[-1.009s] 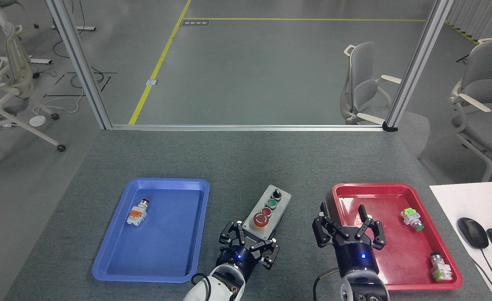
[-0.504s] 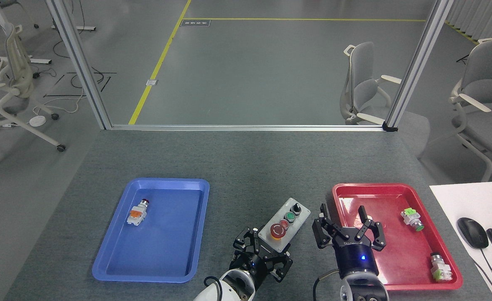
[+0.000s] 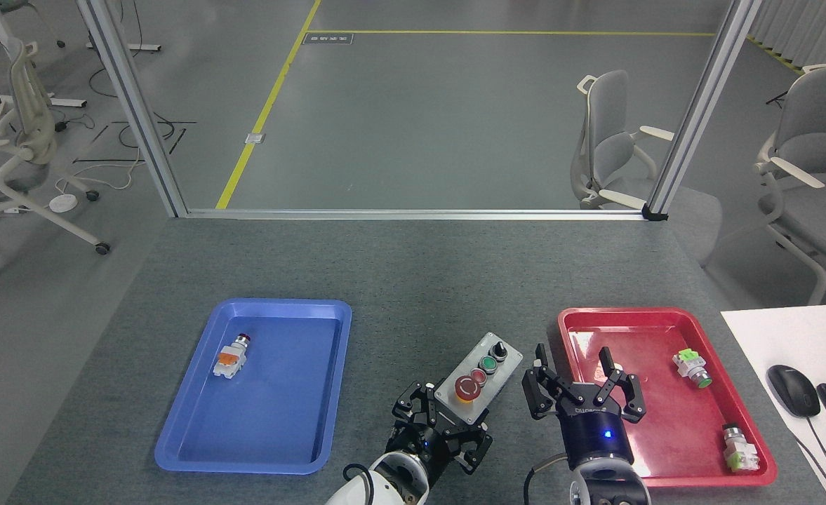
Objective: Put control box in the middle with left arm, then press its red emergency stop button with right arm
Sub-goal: 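Lower the control box onto the table and open the left gripper, then withdraw the left gripper and move the right gripper toward the box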
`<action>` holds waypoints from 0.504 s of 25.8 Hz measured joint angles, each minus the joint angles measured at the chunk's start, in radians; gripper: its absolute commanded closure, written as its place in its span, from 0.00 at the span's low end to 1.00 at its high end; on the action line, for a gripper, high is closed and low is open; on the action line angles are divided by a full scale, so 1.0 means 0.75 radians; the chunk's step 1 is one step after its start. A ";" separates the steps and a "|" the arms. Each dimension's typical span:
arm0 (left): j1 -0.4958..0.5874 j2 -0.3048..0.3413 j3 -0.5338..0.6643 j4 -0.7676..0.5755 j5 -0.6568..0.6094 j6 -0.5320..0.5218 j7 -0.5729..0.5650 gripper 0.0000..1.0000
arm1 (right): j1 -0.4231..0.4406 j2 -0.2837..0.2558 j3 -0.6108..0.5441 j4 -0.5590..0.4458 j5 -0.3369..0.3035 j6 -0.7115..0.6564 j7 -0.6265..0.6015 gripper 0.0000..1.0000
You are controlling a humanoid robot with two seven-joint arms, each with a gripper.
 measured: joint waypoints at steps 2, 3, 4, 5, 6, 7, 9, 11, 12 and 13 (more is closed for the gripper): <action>0.000 0.001 0.000 0.000 0.000 0.004 -0.004 0.06 | 0.000 0.000 0.001 0.000 0.000 0.000 -0.001 0.02; 0.001 0.001 0.000 0.000 0.000 0.006 -0.003 0.04 | 0.000 0.000 0.001 0.000 0.000 0.000 -0.002 0.02; 0.001 0.001 0.000 -0.001 0.000 0.007 0.006 0.03 | 0.000 0.000 0.002 0.000 0.000 0.000 -0.002 0.02; 0.003 0.001 0.000 -0.002 0.000 0.007 0.011 0.03 | 0.000 0.000 0.002 0.000 0.001 0.000 -0.003 0.02; 0.005 0.001 0.000 -0.002 0.000 0.007 0.013 0.03 | 0.000 0.000 0.002 0.000 0.001 0.000 -0.004 0.02; 0.007 0.002 0.001 -0.003 0.000 0.007 0.013 0.02 | 0.000 0.000 0.002 0.000 0.001 0.000 -0.004 0.03; 0.010 0.004 0.005 -0.006 0.000 0.005 0.014 0.02 | 0.000 0.000 0.002 0.000 0.001 0.000 -0.004 0.05; 0.015 0.011 0.008 -0.025 0.001 0.003 0.014 0.02 | 0.000 0.000 0.002 0.000 0.001 0.000 -0.003 0.08; 0.020 0.018 0.009 -0.043 0.002 0.000 0.014 0.02 | 0.000 0.000 0.003 0.000 0.001 0.000 -0.003 0.09; 0.028 0.030 0.010 -0.066 0.003 -0.004 0.013 0.02 | 0.000 0.000 0.004 0.000 0.001 0.000 -0.002 0.11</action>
